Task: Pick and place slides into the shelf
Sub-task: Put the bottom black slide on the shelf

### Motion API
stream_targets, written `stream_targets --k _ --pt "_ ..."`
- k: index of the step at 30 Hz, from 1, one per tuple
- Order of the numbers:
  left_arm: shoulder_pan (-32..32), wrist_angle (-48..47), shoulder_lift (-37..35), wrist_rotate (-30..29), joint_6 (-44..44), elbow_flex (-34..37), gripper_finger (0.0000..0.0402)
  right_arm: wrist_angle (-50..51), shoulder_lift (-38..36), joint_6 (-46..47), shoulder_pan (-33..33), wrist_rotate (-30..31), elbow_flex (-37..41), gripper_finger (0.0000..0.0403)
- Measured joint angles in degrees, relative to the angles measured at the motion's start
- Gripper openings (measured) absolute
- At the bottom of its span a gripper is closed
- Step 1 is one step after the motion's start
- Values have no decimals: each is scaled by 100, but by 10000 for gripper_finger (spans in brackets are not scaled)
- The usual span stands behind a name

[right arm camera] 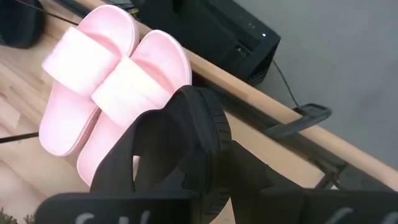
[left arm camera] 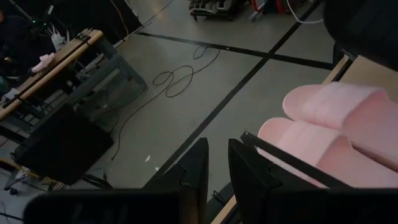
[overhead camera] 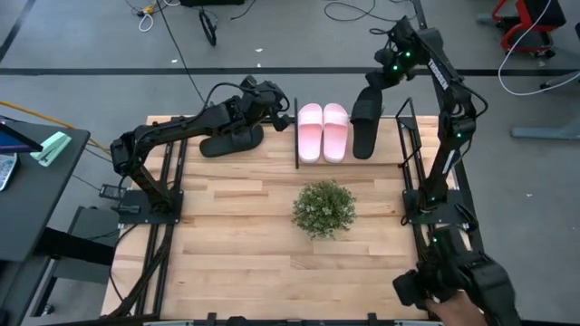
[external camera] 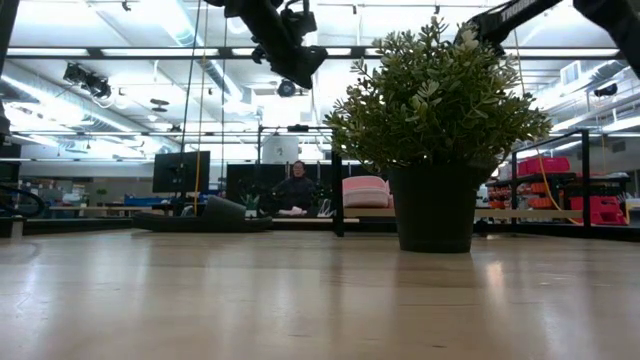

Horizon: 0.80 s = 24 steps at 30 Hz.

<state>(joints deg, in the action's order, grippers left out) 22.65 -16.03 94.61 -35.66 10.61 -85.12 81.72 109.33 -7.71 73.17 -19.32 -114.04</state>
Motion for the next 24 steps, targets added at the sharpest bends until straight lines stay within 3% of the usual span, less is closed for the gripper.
stream_targets --k 11,24 --pt "0 -322 0 0 -267 2 57 34 432 -374 61 -948 0 44" --pt "0 -319 0 -1 -264 2 53 58 652 -692 175 -1293 4 44"
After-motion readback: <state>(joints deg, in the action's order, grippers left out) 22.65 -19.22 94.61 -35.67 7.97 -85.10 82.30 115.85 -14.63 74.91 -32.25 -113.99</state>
